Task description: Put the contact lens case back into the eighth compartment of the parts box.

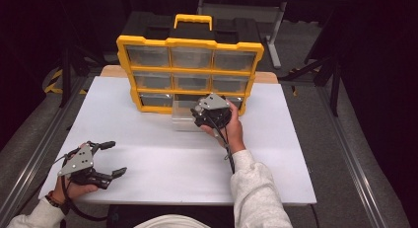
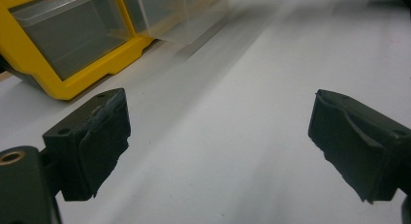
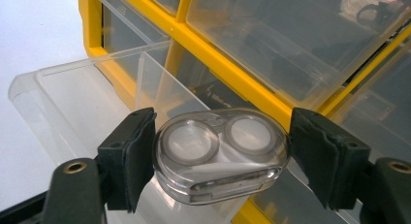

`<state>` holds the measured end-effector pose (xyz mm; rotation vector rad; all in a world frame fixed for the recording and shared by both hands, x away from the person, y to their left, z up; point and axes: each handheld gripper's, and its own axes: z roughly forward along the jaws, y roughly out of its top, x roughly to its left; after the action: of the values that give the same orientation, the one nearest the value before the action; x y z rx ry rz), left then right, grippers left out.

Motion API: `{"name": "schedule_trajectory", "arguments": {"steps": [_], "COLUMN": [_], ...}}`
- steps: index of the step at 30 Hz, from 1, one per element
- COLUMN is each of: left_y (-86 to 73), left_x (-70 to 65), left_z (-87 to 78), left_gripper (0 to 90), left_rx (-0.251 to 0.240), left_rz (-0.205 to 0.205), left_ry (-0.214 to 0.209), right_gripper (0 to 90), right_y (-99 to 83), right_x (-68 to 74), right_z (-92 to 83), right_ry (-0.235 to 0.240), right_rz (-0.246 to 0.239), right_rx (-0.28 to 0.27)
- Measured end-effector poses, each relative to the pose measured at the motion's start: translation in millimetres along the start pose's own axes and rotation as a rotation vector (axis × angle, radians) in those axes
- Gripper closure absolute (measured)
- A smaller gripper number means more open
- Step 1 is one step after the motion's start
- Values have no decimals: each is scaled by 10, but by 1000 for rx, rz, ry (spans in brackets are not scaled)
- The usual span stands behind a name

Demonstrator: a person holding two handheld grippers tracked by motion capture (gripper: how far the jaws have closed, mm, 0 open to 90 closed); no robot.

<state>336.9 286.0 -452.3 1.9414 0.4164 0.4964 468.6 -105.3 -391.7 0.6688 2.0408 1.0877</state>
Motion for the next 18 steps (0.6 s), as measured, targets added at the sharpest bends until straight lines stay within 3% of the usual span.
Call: {"name": "schedule_trajectory", "arguments": {"steps": [10, 18], "left_y": [-1, -2], "left_x": [2, 5], "left_z": [2, 2], "left_gripper": [92, 94], "left_rx": [11, 10], "left_rz": [1, -1], "left_ry": [-2, -3], "right_gripper": [272, 283], "right_y": [-18, 12], "right_x": [7, -1], "right_z": [3, -56], "right_ry": [24, 1], "right_rz": [14, 12], "right_rx": [-5, -38]}}
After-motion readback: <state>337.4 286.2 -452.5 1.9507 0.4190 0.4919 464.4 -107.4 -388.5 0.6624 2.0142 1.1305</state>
